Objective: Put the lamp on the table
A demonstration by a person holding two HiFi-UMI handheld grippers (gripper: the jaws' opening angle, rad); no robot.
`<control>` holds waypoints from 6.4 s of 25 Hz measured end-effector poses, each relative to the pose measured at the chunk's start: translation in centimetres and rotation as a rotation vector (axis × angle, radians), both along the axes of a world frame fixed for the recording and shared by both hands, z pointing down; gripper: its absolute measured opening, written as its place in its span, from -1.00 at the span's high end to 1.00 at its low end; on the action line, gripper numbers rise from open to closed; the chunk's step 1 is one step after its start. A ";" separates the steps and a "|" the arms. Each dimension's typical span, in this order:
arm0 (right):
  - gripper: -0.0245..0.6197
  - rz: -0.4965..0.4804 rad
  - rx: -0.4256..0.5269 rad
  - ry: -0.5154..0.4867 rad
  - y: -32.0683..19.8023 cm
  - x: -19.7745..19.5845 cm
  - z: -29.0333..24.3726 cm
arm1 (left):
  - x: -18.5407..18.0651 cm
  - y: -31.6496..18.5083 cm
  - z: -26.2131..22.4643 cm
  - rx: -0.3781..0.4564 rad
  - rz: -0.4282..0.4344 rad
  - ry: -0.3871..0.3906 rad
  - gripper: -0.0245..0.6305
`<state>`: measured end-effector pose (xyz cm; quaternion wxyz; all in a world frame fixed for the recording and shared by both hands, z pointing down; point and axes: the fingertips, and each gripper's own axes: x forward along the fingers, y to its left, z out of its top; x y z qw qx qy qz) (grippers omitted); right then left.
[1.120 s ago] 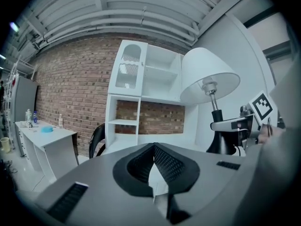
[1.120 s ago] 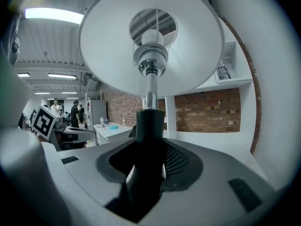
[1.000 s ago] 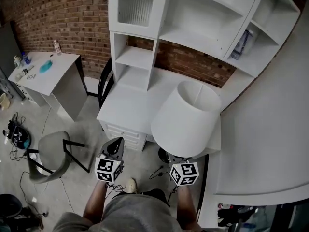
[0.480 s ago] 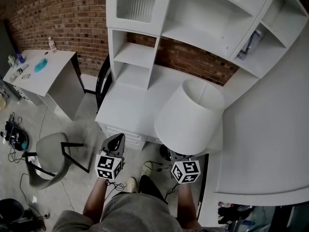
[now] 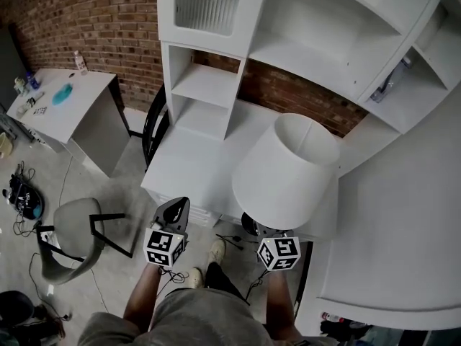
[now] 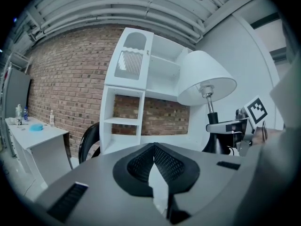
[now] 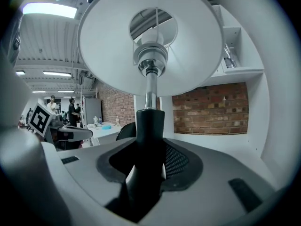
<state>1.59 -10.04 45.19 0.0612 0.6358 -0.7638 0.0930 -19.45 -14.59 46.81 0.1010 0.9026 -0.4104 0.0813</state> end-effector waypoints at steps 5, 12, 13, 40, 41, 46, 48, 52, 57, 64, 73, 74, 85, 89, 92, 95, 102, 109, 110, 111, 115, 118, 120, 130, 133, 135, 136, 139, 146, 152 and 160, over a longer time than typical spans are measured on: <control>0.41 -0.011 -0.012 -0.026 -3.4 1.6 0.7 | 1.6 -2.9 0.7 -0.012 -0.005 -0.006 0.91; 0.41 0.001 -0.023 -0.037 -7.6 4.5 2.8 | 5.0 -6.5 2.0 -0.017 0.029 -0.020 0.91; 0.41 0.004 -0.023 -0.039 -8.2 4.9 3.1 | 5.4 -6.9 2.2 -0.018 0.032 -0.018 0.91; 0.41 0.028 -0.070 -0.060 -18.7 11.5 13.4 | 14.2 -16.9 11.4 -0.091 0.103 -0.057 0.91; 0.41 0.026 -0.075 -0.059 -19.1 11.7 13.8 | 14.4 -17.3 11.9 -0.097 0.100 -0.062 0.91; 0.41 0.021 -0.094 -0.071 -20.6 12.4 15.8 | 14.9 -18.8 13.9 -0.133 0.092 -0.099 0.91; 0.41 0.025 -0.103 -0.079 -21.0 12.8 16.7 | 15.3 -19.4 14.5 -0.139 0.092 -0.105 0.91; 0.41 0.030 -0.126 -0.088 -22.0 13.4 18.6 | 16.1 -20.3 15.4 -0.137 0.093 -0.123 0.91; 0.41 0.027 -0.149 -0.094 -22.9 13.7 20.6 | 16.6 -20.9 16.5 -0.160 0.090 -0.125 0.91; 0.41 0.016 -0.166 -0.069 -23.6 13.6 22.6 | 17.2 -21.3 17.7 -0.184 0.087 -0.121 0.91; 0.41 0.011 -0.166 -0.065 -23.7 13.4 22.8 | 17.1 -21.0 18.6 -0.205 0.084 -0.132 0.91; 0.41 0.015 -0.168 -0.067 -23.6 13.5 22.8 | 17.1 -20.9 18.6 -0.205 0.084 -0.133 0.91; 0.41 0.029 -0.127 -0.057 -23.3 13.4 22.8 | 16.4 -20.0 18.4 -0.182 0.069 -0.133 0.91; 0.41 0.037 -0.115 -0.053 -22.8 13.4 22.9 | 16.4 -19.2 18.4 -0.187 0.084 -0.136 0.91; 0.41 0.035 -0.106 -0.047 -22.7 13.2 22.8 | 16.2 -19.2 18.3 -0.178 0.081 -0.132 0.91; 0.41 0.038 -0.098 -0.046 -22.6 13.2 22.8 | 16.1 -19.0 18.2 -0.173 0.082 -0.131 0.91; 0.41 0.040 -0.077 -0.032 -22.0 13.0 22.9 | 16.0 -18.4 18.6 -0.182 0.087 -0.132 0.91; 0.41 0.052 -0.042 -0.045 -21.5 13.0 23.2 | 16.8 -18.3 18.4 -0.158 0.112 -0.128 0.91; 0.41 0.054 -0.039 -0.050 -21.5 13.0 23.3 | 16.9 -18.2 18.4 -0.155 0.118 -0.130 0.91; 0.41 0.056 -0.038 -0.054 -21.4 13.0 23.4 | 17.0 -18.0 18.5 -0.157 0.123 -0.133 0.91; 0.41 0.061 -0.038 -0.057 -21.5 12.9 22.8 | 17.0 -17.1 19.3 -0.181 0.136 -0.148 0.91; 0.41 0.060 -0.028 -0.041 -21.4 12.7 22.8 | 17.3 -16.9 19.0 -0.154 0.147 -0.140 0.91; 0.41 0.062 -0.015 -0.033 -21.3 12.7 22.8 | 17.3 -16.9 18.9 -0.145 0.154 -0.139 0.91; 0.41 0.079 0.030 -0.029 -21.1 12.5 23.0 | 17.2 -17.1 19.3 -0.120 0.162 -0.132 0.91; 0.41 0.075 0.037 -0.026 -20.9 12.3 22.9 | 17.3 -17.3 19.2 -0.105 0.164 -0.125 0.91; 0.41 0.072 0.042 -0.022 -20.8 12.1 22.8 | 17.4 -17.4 19.0 -0.087 0.168 -0.121 0.91; 0.41 0.071 0.045 -0.019 -20.8 12.0 22.7 | 17.4 -17.4 18.9 -0.080 0.171 -0.119 0.91; 0.41 0.070 0.048 -0.002 -20.8 11.7 22.8 | 17.3 -17.1 18.6 -0.069 0.172 -0.115 0.91; 0.41 0.080 0.057 0.008 -20.7 11.7 22.7 | 16.4 -15.8 19.0 -0.076 0.176 -0.123 0.91; 0.41 0.085 0.057 0.024 -20.7 11.6 22.9 | 16.2 -15.1 18.7 -0.057 0.173 -0.113 0.91; 0.29 0.067 0.097 -0.031 -19.5 11.4 22.8 | 15.7 -14.3 18.6 -0.065 0.171 -0.124 0.91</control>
